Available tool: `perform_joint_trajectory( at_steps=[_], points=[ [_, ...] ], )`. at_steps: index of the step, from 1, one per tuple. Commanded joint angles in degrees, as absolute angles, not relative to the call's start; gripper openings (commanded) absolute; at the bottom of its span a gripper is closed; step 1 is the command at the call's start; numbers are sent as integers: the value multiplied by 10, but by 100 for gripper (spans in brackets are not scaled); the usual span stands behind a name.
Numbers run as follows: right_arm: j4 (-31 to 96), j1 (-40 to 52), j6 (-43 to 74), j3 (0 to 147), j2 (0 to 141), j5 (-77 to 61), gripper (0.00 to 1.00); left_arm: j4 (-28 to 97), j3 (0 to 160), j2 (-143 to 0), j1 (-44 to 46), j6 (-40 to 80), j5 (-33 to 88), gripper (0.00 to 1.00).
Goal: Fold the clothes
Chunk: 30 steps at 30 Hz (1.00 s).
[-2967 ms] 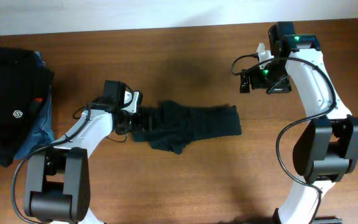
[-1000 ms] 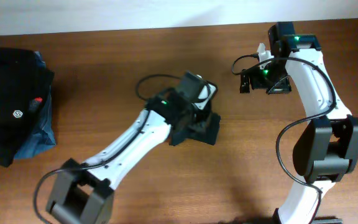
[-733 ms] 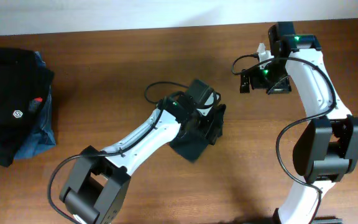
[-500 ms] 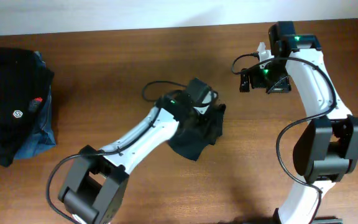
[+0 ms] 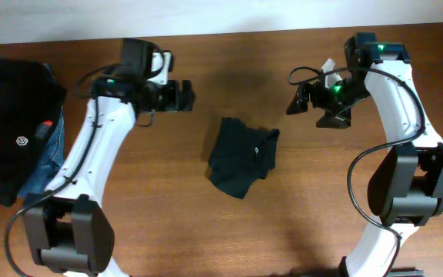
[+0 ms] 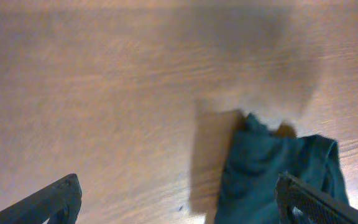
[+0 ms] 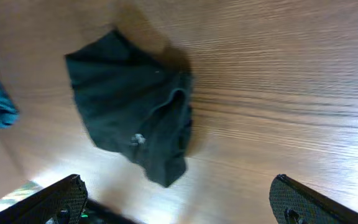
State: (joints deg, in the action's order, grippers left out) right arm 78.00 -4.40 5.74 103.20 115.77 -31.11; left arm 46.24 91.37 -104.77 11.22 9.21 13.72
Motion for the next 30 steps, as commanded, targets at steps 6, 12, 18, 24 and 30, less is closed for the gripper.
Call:
perform_joint_trajectory(
  at_steps=[6,12,18,24,30],
  points=[
    [733,-45,161,904,1155,-359,99,509,917,-1035,88,48,135,99],
    [630,-45,166,792,1155,-375,99,513,917,-1035,88,48,104,99],
    [608,-41,159,791,1154,-366,99,513,916,-1042,88,48,96,99],
    [576,20,186,790,1154,-364,99,513,915,-1045,88,48,76,99],
    [509,100,261,790,1154,-364,99,512,915,-1045,86,48,25,99]
  ],
)
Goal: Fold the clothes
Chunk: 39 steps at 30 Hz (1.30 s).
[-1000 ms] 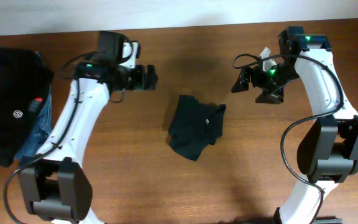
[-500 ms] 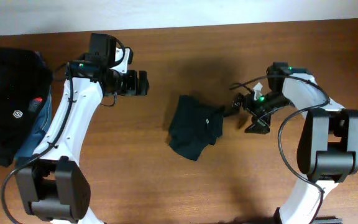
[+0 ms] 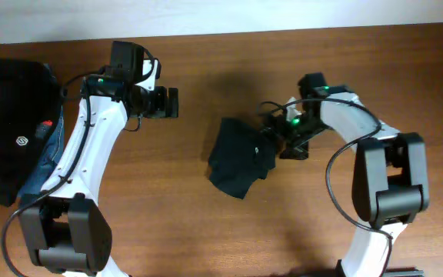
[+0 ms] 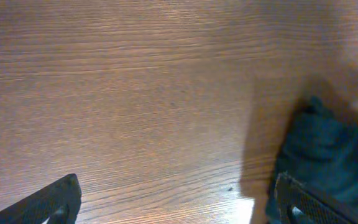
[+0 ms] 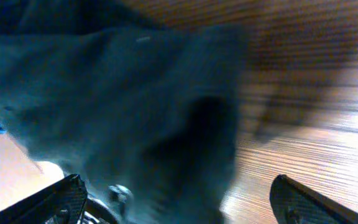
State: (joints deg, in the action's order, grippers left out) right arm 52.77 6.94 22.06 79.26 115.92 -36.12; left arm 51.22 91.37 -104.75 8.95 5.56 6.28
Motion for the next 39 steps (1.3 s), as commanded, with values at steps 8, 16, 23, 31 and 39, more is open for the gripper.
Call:
perform_joint_trajectory(
  at_steps=[8,16,23,31,39],
  points=[
    [401,171,280,790,1155,-353,99,489,916,-1044,11,64,26,99],
    [320,215,279,790,1155,-354,99,502,916,-1044,-88,63,97,99],
    [290,241,260,791,1153,-350,99,536,915,-1044,-84,55,179,99],
    [333,194,242,855,1122,-316,99,575,915,-1044,-80,50,204,99],
    [495,117,238,939,1119,-184,99,630,907,-1044,-54,25,250,99]
  ],
)
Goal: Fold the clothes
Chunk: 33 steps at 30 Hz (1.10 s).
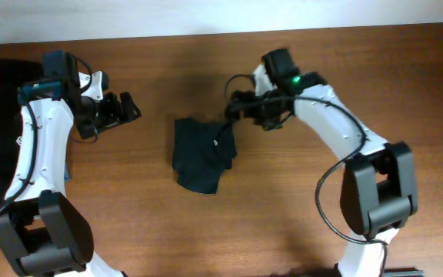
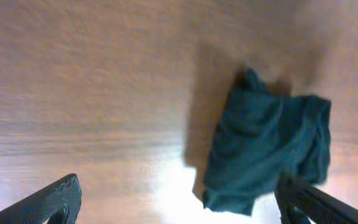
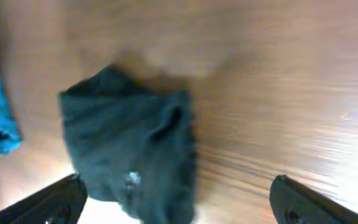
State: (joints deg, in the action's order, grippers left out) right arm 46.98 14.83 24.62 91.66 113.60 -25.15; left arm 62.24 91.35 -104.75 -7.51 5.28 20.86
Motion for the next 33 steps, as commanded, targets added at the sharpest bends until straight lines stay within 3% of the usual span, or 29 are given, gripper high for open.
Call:
perform_joint_trajectory(
  at_steps=[1,6,12,33],
  points=[
    [503,104,238,940,1119,-181,99,630,899,-1045,-46,16,262,99],
    [546,31,196,940,1119,-183,99,587,830,-1046,-20,1,273,99],
    [574,-22,193,940,1119,-132,99,447,717,-1051,-20,-16,383,99],
    [587,-30,193,940,1119,-128,99,338,692,-1186,-8,-36,502,99]
  ],
)
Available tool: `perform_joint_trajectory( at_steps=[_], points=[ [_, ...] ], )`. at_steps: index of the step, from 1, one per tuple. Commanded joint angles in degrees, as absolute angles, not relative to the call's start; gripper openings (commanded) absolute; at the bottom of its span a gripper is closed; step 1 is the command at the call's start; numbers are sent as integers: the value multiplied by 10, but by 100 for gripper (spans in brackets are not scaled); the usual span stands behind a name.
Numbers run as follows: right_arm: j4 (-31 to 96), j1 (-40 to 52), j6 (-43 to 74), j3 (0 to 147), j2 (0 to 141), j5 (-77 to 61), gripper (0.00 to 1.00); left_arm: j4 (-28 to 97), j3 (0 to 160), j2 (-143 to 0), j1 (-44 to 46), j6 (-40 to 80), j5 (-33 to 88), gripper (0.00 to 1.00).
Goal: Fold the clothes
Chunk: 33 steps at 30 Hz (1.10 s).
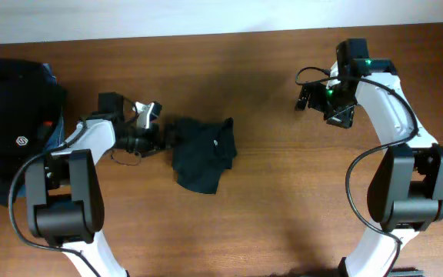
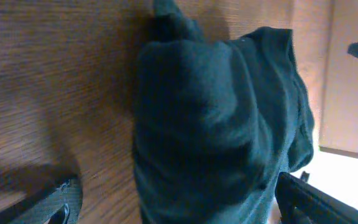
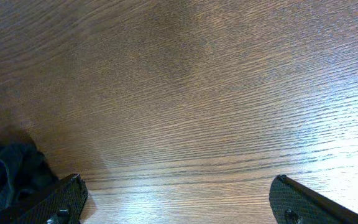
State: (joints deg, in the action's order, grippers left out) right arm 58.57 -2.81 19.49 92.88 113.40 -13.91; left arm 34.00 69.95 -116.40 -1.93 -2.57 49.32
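A crumpled dark teal garment [image 1: 202, 154] lies on the wooden table left of centre. My left gripper [image 1: 164, 137] sits low at its left edge, open. In the left wrist view the garment [image 2: 216, 118] bulges between the two spread fingertips [image 2: 61, 199], and the left gripper [image 2: 178, 202] is not closed on it. My right gripper [image 1: 314, 96] hangs far off at the upper right, open. In its wrist view the right gripper [image 3: 182, 199] has only bare wood between the fingers, and a scrap of the garment [image 3: 5, 171] shows at bottom left.
A heap of black clothes [image 1: 10, 131] with a blue denim piece [image 1: 48, 146] under it lies at the table's far left. The table's back edge meets a pale wall [image 1: 206, 15] along the top.
The left gripper was up and to the left of the garment; now it is low against its left edge. The right gripper has left the garment's upper right corner for the far right.
The garment first lay at the table's centre with both grippers open and away from it. Then the right gripper was at its right edge. By the last moment the garment lay further left. Now the right gripper is withdrawn and the left straddles the cloth.
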Motion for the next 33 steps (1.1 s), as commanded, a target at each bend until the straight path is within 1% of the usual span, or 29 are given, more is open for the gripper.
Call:
perform_joint_trajectory(
  at_steps=[1,10,11,12,13,14,15,16,17,23,26,31,33],
  points=[
    [587,-30,193,940,1119,-128,99,333,692,-1186,0,-36,502,99],
    [593,-30,193,940,1119,-128,99,272,692,-1186,78,-35,518,99],
    [594,-30,193,940,1119,-128,99,266,692,-1186,84,-33,516,94],
    [595,-30,193,940,1119,-128,99,260,692,-1186,90,-33,516,79],
    [597,-30,193,940,1119,-128,98,253,692,-1186,96,-28,513,60],
    [597,-30,193,940,1119,-128,99,250,693,-1186,98,-23,511,39],
    [599,-30,193,940,1119,-128,99,243,693,-1186,101,-17,510,14],
    [599,-30,193,940,1119,-128,99,240,693,-1186,101,-17,510,9],
    [599,-30,193,940,1119,-128,99,236,693,-1186,101,-17,510,1],
    [601,-30,193,940,1119,-128,99,235,723,-1185,100,9,513,1],
    [603,-30,192,940,1119,-128,99,287,777,-1174,97,13,509,1],
    [605,-30,186,939,1119,-128,99,409,904,-1142,65,59,427,1],
    [606,-30,186,939,1119,-128,99,432,940,-1133,48,80,411,1]
  ],
)
